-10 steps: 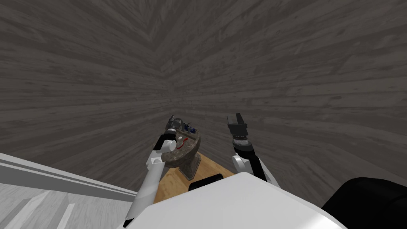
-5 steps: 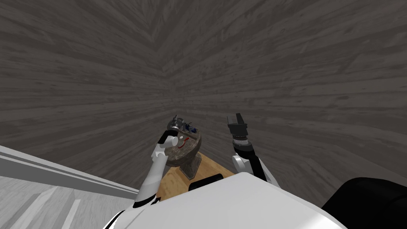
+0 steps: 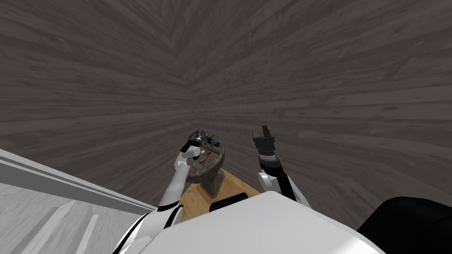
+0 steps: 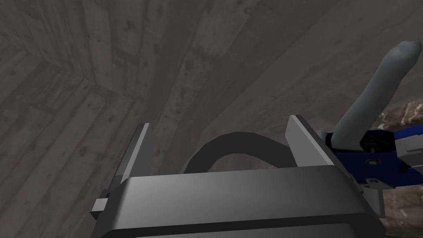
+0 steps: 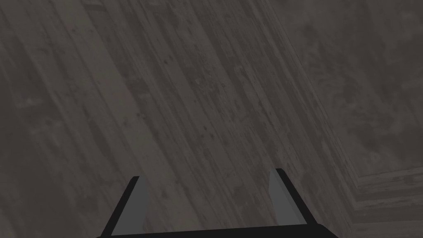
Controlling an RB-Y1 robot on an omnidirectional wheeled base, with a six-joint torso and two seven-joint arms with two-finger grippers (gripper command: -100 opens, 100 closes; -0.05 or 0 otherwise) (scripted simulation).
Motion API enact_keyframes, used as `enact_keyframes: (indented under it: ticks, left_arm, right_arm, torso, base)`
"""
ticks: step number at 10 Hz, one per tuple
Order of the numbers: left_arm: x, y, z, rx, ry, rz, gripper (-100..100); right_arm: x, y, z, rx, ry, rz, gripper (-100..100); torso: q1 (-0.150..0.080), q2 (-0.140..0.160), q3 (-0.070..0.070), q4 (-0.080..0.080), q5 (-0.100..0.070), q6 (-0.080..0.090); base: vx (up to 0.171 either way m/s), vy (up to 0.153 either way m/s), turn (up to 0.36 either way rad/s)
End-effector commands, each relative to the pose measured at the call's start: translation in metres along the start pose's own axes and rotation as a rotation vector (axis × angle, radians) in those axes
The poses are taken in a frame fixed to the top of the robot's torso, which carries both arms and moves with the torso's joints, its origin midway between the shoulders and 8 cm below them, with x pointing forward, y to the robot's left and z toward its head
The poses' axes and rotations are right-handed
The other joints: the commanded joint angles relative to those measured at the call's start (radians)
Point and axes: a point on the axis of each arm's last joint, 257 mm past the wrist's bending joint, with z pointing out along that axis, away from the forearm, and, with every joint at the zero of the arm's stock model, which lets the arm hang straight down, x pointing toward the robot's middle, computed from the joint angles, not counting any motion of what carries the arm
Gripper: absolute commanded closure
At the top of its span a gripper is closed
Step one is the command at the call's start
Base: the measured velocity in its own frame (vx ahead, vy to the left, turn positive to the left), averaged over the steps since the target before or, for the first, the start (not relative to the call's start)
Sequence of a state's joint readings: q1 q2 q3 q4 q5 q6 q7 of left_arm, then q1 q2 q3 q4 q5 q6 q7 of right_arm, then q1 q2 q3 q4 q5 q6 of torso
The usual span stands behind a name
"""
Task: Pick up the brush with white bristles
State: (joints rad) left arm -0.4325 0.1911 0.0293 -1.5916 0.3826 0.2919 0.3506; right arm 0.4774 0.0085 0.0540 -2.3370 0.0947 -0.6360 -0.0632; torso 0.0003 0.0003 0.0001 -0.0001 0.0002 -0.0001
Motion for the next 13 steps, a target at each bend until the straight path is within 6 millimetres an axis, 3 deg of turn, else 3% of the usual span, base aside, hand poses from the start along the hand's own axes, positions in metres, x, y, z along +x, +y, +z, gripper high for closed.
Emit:
enact_keyframes:
  ticks: [1,6,9,11,12,13]
  left_arm:
    - [0.006,0.014,0.013,-0.059,-0.002,-0.046,-100]
    - [0.003,0.045,0.029,-0.172,-0.035,-0.091,-100]
    - [0.017,0.071,0.047,-0.288,-0.053,-0.171,-100]
    - [0.01,0.086,0.045,-0.336,-0.078,-0.172,-100]
    - [0.021,0.094,0.052,-0.383,-0.081,-0.206,-100]
    - [0.014,0.106,0.049,-0.417,-0.103,-0.207,-100]
  right_arm:
    - [0.0,0.0,0.0,0.0,0.0,0.0,0]
    - [0.0,0.0,0.0,0.0,0.0,0.0,0]
    - [0.0,0.0,0.0,0.0,0.0,0.0,0]
    - [0.0,0.0,0.0,0.0,0.0,0.0,0]
    - [0.0,0.0,0.0,0.0,0.0,0.0,0]
    - [0.0,0.0,0.0,0.0,0.0,0.0,0]
  torso:
    - [0.0,0.0,0.0,0.0,0.0,0.0]
    - [0.0,0.0,0.0,0.0,0.0,0.0]
    - [0.0,0.0,0.0,0.0,0.0,0.0]
    - [0.0,0.001,0.0,0.0,0.0,0.0]
    - [0.0,0.0,0.0,0.0,0.0,0.0]
    - [0.0,0.0,0.0,0.0,0.0,0.0]
  base:
    - [-0.009,0.01,0.05]
    - [-0.006,0.005,0.022]
    - [-0.011,0.011,0.04]
    - [-0.008,0.009,0.01]
    - [-0.008,0.01,0.052]
    - [-0.007,0.01,0.018]
